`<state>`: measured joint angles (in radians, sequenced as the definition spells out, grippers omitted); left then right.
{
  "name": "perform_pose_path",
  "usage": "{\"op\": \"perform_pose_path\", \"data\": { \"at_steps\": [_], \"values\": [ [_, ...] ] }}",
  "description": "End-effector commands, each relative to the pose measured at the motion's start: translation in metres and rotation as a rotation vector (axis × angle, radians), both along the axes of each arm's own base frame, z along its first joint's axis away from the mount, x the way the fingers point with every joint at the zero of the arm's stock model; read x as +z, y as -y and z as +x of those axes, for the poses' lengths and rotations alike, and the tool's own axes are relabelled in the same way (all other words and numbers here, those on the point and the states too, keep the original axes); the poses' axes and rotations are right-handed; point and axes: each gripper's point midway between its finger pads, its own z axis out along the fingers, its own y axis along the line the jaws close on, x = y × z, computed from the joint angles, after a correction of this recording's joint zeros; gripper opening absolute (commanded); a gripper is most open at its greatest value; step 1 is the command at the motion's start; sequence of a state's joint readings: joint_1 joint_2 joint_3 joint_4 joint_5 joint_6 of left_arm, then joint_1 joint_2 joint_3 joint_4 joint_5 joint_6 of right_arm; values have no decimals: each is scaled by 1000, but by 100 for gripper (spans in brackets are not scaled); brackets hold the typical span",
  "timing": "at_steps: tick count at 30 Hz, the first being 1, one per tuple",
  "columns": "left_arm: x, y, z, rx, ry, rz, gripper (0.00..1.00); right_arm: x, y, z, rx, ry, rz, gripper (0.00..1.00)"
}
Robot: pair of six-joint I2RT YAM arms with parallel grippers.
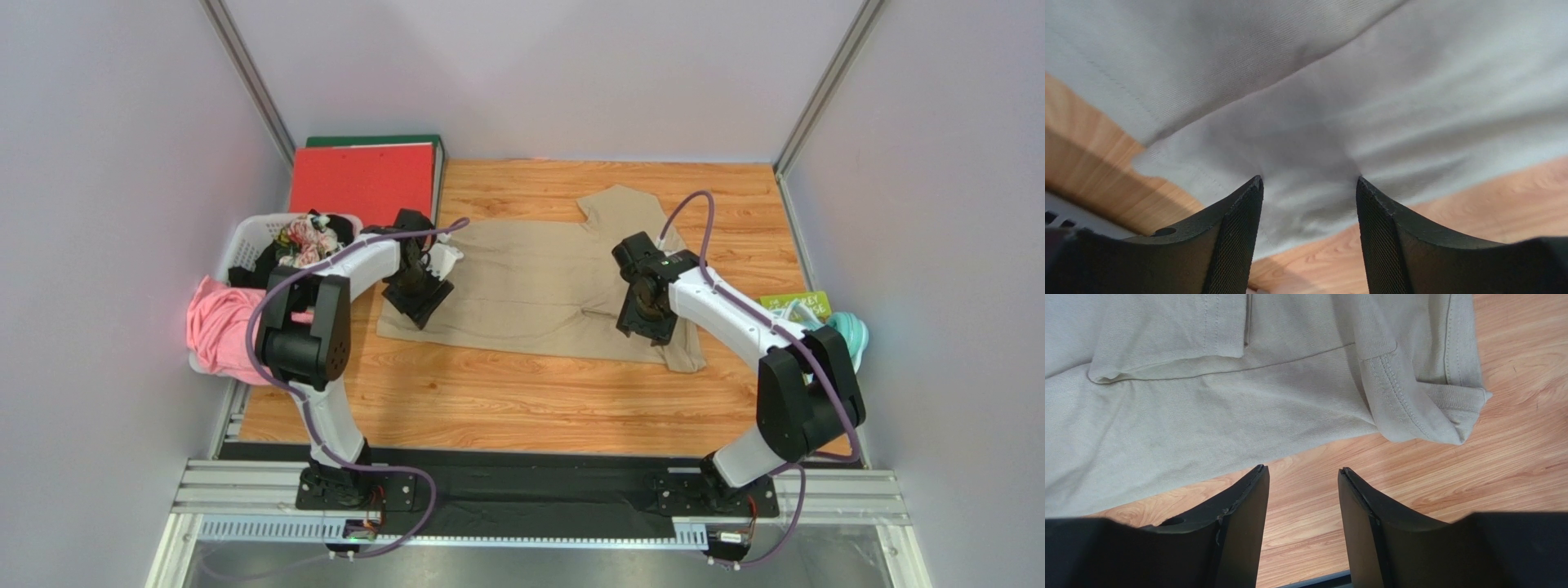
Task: Fold and stack the t-shirts
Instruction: Fold the tshirt
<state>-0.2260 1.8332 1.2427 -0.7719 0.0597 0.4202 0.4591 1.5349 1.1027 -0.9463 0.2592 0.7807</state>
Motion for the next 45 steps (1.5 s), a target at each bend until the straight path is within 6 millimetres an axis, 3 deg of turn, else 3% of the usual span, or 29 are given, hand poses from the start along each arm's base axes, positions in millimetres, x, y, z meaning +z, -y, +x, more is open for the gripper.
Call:
{"op": "perform_pose_path", "data": {
  "at_steps": [1,8,12,18,23,30,34,38,41,45],
  "values": [
    [-16,-13,9,51,19,60,63,-8,-4,4,-18,12,12,50],
    [-21,-23,-4,25,5,99,63,-12,3,17,-38,-3,-11,49],
    [-24,-28,-21,9,-4,104,63,-27,20,24,-70,-39,-44,47],
    [-23,-32,-30,5,-3,113,63,-51,44,27,-120,-92,-75,46],
    [-19,-32,-33,3,10,106,62,-53,58,25,-134,-98,-104,46],
    [-22,-32,-38,-2,0,101,62,-55,97,17,-203,-132,-147,46],
    [-24,-32,-39,-4,-1,100,62,-43,112,23,-219,-121,-205,48],
    [-26,-33,-40,-6,-3,101,62,-14,122,42,-251,-57,-197,50],
    [-25,-33,-40,-2,4,98,62,1,125,38,-251,-39,-206,51],
    [-26,-33,-40,-3,9,92,61,10,120,17,-243,-29,-177,51]
  ]
}}
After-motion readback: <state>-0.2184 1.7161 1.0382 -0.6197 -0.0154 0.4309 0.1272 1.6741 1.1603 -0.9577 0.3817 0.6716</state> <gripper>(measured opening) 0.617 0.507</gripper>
